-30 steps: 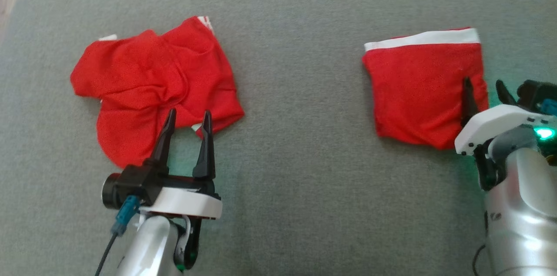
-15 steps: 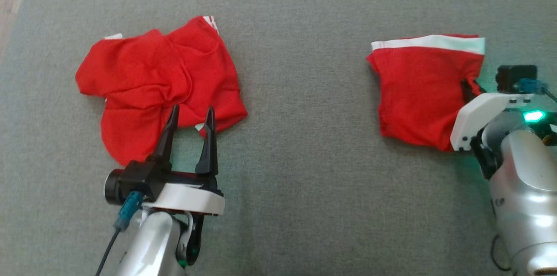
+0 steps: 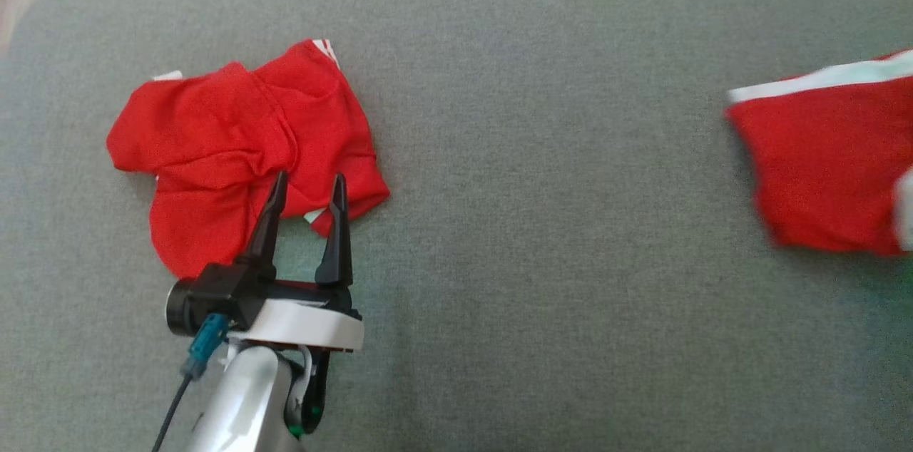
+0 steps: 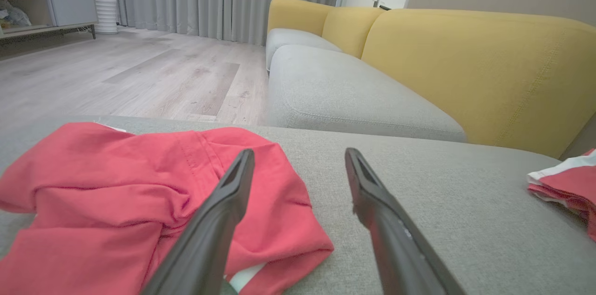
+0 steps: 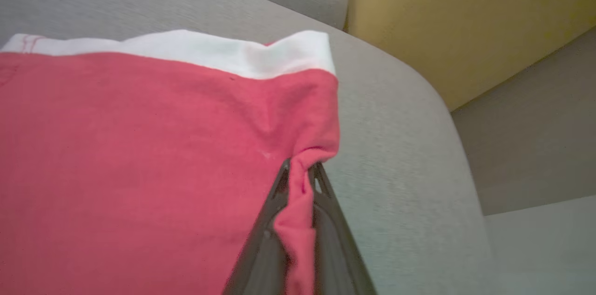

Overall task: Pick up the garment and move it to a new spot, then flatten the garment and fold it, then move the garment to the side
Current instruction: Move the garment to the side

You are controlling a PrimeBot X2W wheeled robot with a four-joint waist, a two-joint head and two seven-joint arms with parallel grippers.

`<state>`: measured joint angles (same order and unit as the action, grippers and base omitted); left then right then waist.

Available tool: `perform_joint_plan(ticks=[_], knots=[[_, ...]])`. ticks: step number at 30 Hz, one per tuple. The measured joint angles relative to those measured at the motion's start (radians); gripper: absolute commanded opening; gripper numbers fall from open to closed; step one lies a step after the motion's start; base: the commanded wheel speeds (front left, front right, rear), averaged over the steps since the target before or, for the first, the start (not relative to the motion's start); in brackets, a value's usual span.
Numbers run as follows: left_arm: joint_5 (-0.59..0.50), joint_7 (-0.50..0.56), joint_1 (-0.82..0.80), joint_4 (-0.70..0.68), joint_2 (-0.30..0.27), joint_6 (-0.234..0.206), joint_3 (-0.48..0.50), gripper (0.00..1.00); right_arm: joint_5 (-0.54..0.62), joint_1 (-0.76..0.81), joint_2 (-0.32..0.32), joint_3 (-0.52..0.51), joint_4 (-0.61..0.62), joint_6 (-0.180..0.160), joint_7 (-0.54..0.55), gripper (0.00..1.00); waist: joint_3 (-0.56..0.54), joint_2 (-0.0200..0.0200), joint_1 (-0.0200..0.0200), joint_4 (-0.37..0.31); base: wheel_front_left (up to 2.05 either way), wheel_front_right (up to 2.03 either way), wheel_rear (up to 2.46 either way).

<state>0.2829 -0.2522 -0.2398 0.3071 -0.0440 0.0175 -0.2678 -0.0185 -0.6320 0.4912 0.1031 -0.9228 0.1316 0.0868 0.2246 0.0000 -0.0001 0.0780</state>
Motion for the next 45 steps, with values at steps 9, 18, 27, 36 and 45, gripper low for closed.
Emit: perform_joint_plan(ticks=[9, 18, 27, 36, 45], knots=[[-0.003, 0.000, -0.003, -0.002, 0.000, 0.010, 0.010, 1.00, 0.043, 0.001, 0.180, -0.091, -0.027, 0.000, -0.073, 0.00, 0.051, 0.0000, 0.0001, 0.023, 0.00, 0.00, 0.00], [-0.004, 0.000, -0.006, -0.002, 0.000, 0.010, 0.012, 1.00, 0.104, 0.001, 0.164, -0.176, -0.067, 0.000, -0.089, 0.00, 0.049, 0.0000, 0.0001, 0.032, 0.00, 0.00, 0.00], [-0.004, 0.000, -0.003, 0.002, 0.000, 0.009, 0.025, 1.00, 0.156, -0.002, 0.073, -0.264, -0.019, 0.000, -0.091, 1.00, -0.004, 0.0000, 0.0001, 0.016, 0.00, 0.00, 0.00], [-0.056, 0.000, 0.056, -0.026, 0.000, -0.001, 0.087, 1.00, 0.119, -0.001, -0.127, -0.269, 0.216, 0.000, -0.142, 1.00, -0.128, 0.0000, -0.0001, -0.017, 0.00, 0.00, 0.00], [-0.052, 0.000, 0.104, -0.045, 0.000, 0.000, 0.123, 1.00, 0.001, 0.105, -0.354, -0.255, 0.514, 0.000, -0.176, 1.00, -0.235, 0.0000, -0.0002, -0.024, 0.00, 0.00, 0.00]])
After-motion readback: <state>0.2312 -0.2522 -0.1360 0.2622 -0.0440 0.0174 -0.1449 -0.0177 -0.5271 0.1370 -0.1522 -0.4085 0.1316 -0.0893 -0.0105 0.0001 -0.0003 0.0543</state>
